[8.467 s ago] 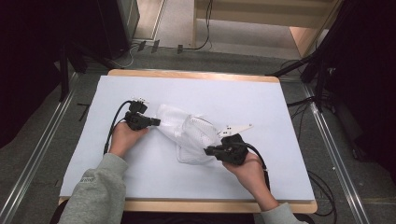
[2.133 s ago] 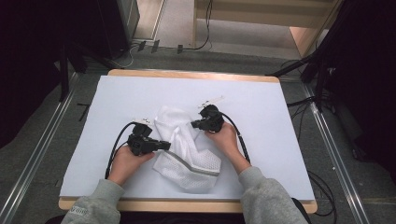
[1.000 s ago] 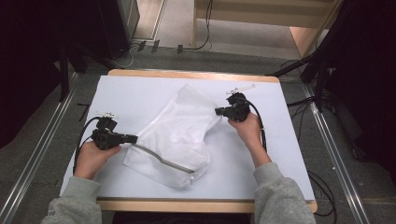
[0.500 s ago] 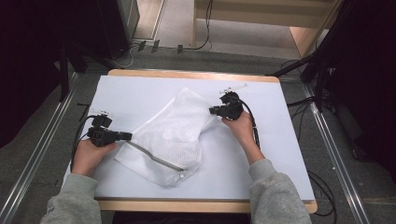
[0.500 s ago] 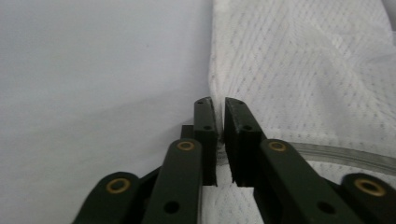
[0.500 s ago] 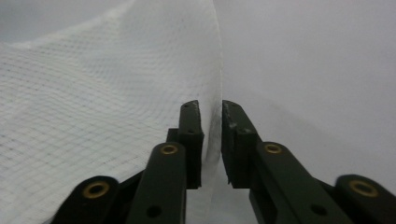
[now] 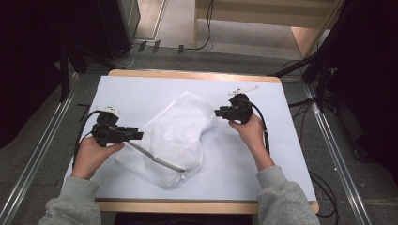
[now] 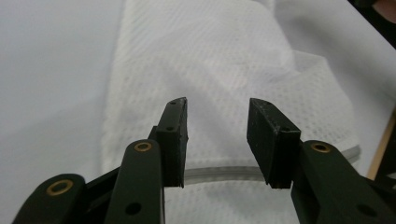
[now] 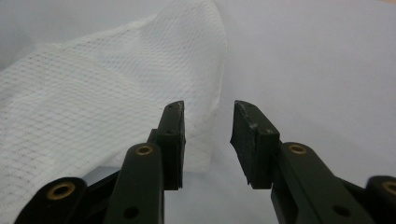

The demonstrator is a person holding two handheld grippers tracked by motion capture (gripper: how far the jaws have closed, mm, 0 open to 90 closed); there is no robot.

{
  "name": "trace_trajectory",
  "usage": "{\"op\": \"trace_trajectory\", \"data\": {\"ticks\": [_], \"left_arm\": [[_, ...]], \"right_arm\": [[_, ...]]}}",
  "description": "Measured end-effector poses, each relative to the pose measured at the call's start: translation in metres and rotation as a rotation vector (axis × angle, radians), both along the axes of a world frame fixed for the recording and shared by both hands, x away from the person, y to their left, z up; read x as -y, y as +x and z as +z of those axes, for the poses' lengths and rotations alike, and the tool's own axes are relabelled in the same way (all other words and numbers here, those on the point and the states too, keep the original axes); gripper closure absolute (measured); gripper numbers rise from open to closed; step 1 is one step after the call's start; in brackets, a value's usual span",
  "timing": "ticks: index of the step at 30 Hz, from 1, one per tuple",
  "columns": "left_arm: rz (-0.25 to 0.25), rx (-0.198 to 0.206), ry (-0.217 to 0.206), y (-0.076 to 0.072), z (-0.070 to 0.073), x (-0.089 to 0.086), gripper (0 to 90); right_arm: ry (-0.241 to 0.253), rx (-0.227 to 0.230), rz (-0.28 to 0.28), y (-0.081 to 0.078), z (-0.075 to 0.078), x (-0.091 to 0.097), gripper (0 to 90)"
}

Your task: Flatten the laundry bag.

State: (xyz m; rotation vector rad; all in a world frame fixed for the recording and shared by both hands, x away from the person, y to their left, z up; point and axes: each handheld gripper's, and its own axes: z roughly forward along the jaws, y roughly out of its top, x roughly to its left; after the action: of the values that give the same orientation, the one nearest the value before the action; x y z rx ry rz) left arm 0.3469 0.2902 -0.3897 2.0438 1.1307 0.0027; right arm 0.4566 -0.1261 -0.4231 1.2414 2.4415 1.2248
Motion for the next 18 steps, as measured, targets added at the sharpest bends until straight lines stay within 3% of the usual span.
{"op": "trace_trajectory", "data": {"ticks": [8,11,18], "left_arm": [[-0.116,0.009,-0.006,-0.005,0.003,0.045,56.7],[-0.155,0.015,-0.004,-0.008,0.000,0.063,54.9],[-0.225,0.027,0.019,-0.015,-0.010,0.096,48.1]], "right_arm": [[-0.005,-0.020,0.002,-0.007,-0.012,0.003,59.0],[0.010,-0.034,0.015,-0.007,-0.017,0.004,52.3],[0.002,-0.053,0.039,-0.003,-0.028,-0.002,48.8]]}}
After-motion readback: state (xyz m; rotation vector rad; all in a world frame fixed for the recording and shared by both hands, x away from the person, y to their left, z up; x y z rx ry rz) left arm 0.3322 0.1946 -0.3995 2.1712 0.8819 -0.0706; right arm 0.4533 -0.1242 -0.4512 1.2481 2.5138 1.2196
